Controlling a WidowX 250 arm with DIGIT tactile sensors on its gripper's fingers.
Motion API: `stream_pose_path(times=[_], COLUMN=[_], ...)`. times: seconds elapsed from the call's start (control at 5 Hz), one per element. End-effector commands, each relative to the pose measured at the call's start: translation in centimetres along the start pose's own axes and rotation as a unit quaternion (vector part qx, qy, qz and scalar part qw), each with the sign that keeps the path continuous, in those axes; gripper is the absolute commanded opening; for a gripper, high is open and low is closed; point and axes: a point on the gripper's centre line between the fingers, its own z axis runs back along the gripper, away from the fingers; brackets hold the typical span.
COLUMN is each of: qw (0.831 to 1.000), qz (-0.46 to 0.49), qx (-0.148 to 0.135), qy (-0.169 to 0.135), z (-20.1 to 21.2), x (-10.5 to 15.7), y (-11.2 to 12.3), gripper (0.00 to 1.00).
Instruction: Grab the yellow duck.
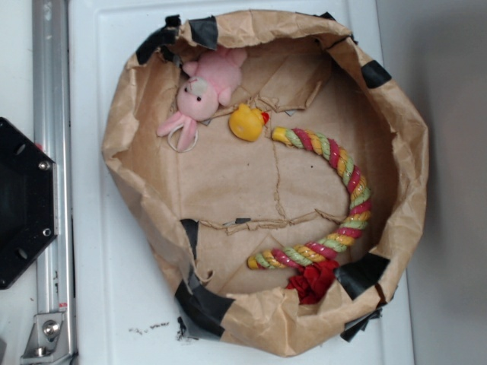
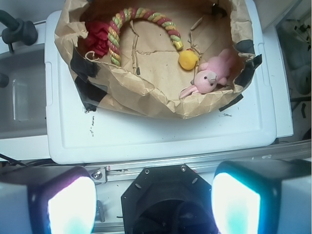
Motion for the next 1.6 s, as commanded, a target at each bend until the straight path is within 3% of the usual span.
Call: stream_pose_path(times=[0.0, 0.2, 0.4, 0.6, 0.8, 1.0, 1.4], qw=[1.000, 0.998, 0.996, 0.995, 0.989, 0.990, 0.988], qz=[0.000, -0.045, -0.072, -0.089, -0.133, -0.141, -0.152], qx=[0.000, -0.013, -0.002, -0.008, -0.021, -0.013, -0.002], qy=[0.000, -0.047, -0.056, -0.052, -0.056, -0.021, -0.019], z=[0.0, -1.5, -4.0, -7.5, -12.6, -16.2, -17.4], x=[0.0, 4.9, 9.8, 12.5, 13.8, 13.2, 14.9], y=[0.0, 1.0, 1.6, 2.3, 2.5, 2.9, 4.5], gripper=[1.00, 1.00, 1.00, 1.00, 1.00, 1.00, 1.00])
